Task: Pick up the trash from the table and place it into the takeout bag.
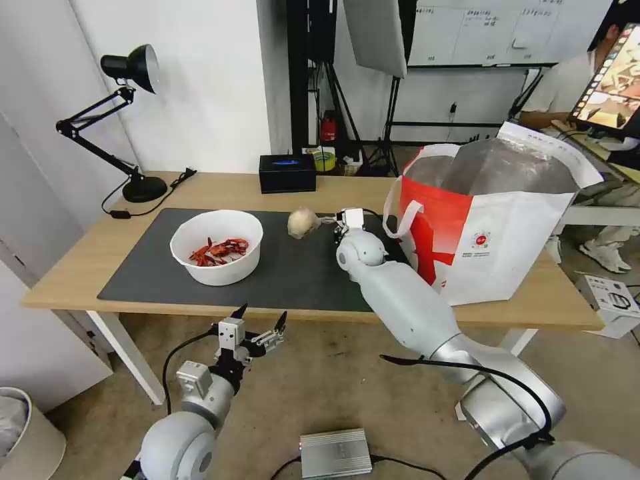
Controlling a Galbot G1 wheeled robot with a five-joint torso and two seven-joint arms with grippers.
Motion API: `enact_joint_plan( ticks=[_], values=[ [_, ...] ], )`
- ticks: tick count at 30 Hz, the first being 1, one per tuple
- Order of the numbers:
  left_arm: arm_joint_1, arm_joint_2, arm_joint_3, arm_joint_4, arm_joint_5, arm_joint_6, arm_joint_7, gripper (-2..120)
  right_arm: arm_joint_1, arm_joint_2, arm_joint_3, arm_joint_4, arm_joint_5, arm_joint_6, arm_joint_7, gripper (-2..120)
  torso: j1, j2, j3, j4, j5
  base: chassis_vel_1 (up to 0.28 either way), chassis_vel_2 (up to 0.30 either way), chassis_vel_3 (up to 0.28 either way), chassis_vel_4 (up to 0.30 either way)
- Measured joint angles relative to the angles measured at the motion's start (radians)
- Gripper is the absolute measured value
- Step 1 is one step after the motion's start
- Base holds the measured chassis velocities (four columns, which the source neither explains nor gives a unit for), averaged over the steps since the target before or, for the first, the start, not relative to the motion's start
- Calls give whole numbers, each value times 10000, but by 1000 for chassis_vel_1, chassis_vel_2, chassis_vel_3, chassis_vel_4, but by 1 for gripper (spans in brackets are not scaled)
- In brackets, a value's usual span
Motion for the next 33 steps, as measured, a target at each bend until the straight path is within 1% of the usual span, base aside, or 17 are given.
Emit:
enact_joint_plan(
  ticks=[2,3,4,5,14,18,24,33],
  values=[
    [5,2,1,4,0,-40,-1,100,-10,-30,-4,92,78,-3,25,7,0,0,0,0,0,0,0,0,0],
    [5,2,1,4,0,-40,-1,100,-10,-30,-4,92,78,-3,25,7,0,0,0,0,0,0,0,0,0],
    [5,-2,10,10,0,-54,-3,100,-21,-49,-8,151,141,-3,27,2,0,0,0,0,0,0,0,0,0],
    [0,-12,32,22,0,-70,-5,100,-38,-81,-13,240,236,-1,28,0,0,0,0,0,0,0,0,0,0],
    [-9,-52,121,30,38,-75,-18,100,-81,-250,-22,553,437,32,29,0,0,0,0,1,0,0,0,0,0],
    [-11,-39,111,7,44,-75,-30,100,-131,-433,-29,887,680,179,-146,0,0,0,0,0,0,0,0,0,0],
    [41,-41,70,-36,55,-75,-37,100,-390,-770,-90,1817,1032,334,-407,0,0,0,0,0,0,0,0,0,0],
    [116,-1,2,-66,57,-76,-40,100,-758,-922,-110,2766,1056,164,-188,0,0,0,0,1,-1,0,0,0,0]
  ],
)
